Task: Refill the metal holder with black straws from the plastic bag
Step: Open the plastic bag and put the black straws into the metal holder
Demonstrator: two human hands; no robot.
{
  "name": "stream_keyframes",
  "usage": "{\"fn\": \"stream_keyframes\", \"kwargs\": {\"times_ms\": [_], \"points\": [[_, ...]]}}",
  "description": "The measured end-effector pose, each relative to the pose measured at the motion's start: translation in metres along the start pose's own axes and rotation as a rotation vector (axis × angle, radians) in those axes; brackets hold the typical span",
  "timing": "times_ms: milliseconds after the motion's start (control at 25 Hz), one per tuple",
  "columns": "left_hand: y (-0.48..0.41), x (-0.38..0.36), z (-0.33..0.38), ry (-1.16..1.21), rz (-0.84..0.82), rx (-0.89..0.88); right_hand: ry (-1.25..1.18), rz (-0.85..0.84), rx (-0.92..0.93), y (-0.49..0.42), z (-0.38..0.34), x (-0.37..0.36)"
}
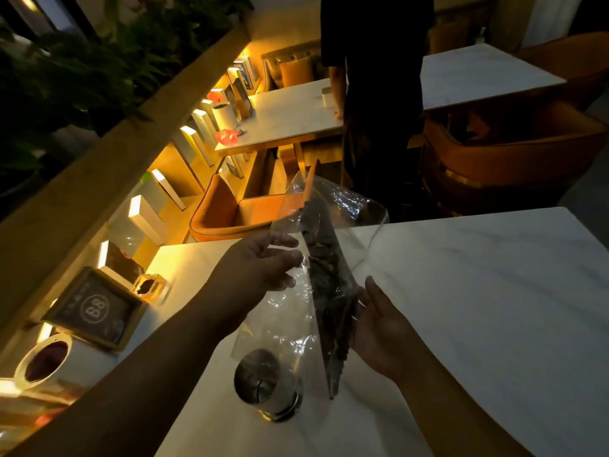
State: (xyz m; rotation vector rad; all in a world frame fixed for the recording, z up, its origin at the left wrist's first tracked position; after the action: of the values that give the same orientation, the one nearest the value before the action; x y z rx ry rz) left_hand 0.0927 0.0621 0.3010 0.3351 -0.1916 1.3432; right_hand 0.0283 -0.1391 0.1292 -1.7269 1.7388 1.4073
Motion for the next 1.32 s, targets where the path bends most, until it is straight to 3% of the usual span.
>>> {"fn": "stream_keyframes", "kwargs": {"times_ms": [120, 280, 400, 640, 920, 1040, 1200, 1320], "points": [[-0.006, 0.017, -0.014, 0.021, 0.114, 0.032, -0.022, -0.014, 0.066, -0.001, -0.009, -0.025], [-0.006, 0.036, -0.034, -0.344, 0.395, -0.13, 0.142, 0.102, 0.187, 0.0, -0.016, -0.056], [-0.003, 0.044, -0.041, -0.353, 0.289, -0.226, 0.226, 0.143, 0.298, 0.007, -0.013, -0.084], [-0.007, 0.051, -0.032, -0.417, 0.141, -0.211, 0.327, 0.244, 0.494, 0.027, -0.005, -0.13], [-0.003, 0.052, -0.022, -0.22, 0.178, -0.279, 0.344, 0.252, 0.604, 0.047, 0.001, -0.165], [-0.003, 0.069, -0.014, -0.139, 0.27, -0.301, 0.344, 0.273, 0.628, 0.06, -0.012, -0.163], [-0.012, 0.104, -0.004, -0.023, 0.328, -0.197, 0.343, 0.338, 0.637, 0.077, -0.029, -0.151], [-0.017, 0.133, 0.0, 0.136, 0.207, -0.091, 0.357, 0.351, 0.63, 0.089, -0.039, -0.14]]}}
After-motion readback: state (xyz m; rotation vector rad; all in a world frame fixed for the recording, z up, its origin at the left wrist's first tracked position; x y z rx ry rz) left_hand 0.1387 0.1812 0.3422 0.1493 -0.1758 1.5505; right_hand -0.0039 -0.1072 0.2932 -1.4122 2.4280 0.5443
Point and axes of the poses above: each hand's wrist, its own y-axis away from the middle knuckle, its own x-axis out of the back of the hand, z = x × y, the point moved 1 cm from there along -y, towards the middle knuckle, and after that the axes turned 6 degrees about z, right-handed, at the moved point
